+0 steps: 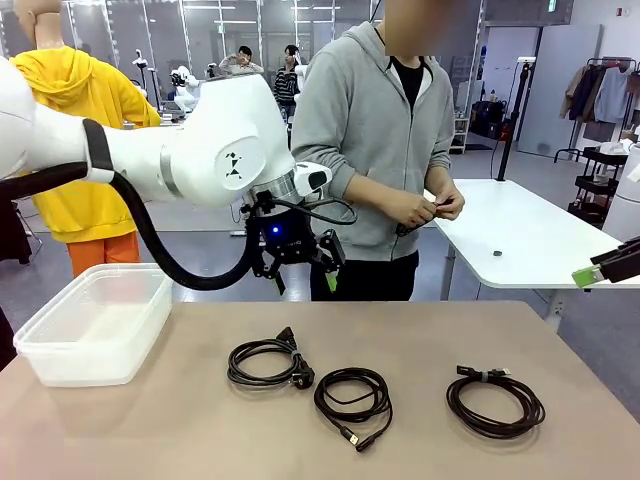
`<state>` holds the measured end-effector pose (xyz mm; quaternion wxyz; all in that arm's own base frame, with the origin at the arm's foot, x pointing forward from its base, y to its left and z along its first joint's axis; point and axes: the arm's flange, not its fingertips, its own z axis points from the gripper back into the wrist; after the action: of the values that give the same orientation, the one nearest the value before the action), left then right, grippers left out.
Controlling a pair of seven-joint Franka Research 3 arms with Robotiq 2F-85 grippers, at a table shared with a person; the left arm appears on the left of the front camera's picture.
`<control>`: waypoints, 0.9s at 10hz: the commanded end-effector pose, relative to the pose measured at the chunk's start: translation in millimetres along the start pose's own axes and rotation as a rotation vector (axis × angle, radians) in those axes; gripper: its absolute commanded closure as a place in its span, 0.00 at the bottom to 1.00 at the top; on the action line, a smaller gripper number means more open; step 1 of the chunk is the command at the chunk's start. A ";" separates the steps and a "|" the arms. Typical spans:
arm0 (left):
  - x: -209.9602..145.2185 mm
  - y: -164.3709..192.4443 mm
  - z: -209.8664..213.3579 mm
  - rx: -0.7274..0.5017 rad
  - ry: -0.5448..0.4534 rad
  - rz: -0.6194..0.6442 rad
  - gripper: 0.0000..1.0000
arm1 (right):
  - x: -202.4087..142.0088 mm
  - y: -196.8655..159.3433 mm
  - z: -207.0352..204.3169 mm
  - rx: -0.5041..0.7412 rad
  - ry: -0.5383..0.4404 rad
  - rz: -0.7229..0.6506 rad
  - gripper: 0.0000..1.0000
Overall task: Organize and store the cables.
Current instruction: Place the Power Cable into the Organizing box.
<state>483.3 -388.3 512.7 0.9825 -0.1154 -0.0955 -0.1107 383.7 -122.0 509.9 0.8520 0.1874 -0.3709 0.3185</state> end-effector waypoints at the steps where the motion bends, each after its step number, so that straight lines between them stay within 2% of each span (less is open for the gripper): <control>1: 20.1 -10.8 -11.7 0.054 0.085 0.153 0.00 | 2.4 0.9 -0.3 0.005 0.010 -0.020 0.00; 2: 33.0 -5.6 -28.1 0.080 0.105 0.289 0.00 | 2.4 0.9 -0.3 0.005 0.010 -0.020 0.00; 3: 41.8 -5.3 -40.2 0.078 0.121 0.365 0.00 | 2.4 0.9 -0.3 0.005 0.010 -0.020 0.00; 5: 56.5 5.9 -58.6 0.165 0.057 0.543 0.00 | 2.4 0.9 -0.3 0.005 0.010 -0.020 0.00; 6: 60.1 11.1 -69.4 0.169 0.074 0.569 0.00 | 2.4 0.9 -0.3 0.005 0.010 -0.020 0.00; 9: 72.6 23.1 -112.7 0.254 0.098 0.539 0.00 | 2.4 0.9 -0.3 0.005 0.010 -0.020 0.00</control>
<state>565.9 -401.4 419.4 0.9846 -0.0381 -0.0266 0.1686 384.1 -122.1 509.3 0.8524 0.1876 -0.3701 0.3183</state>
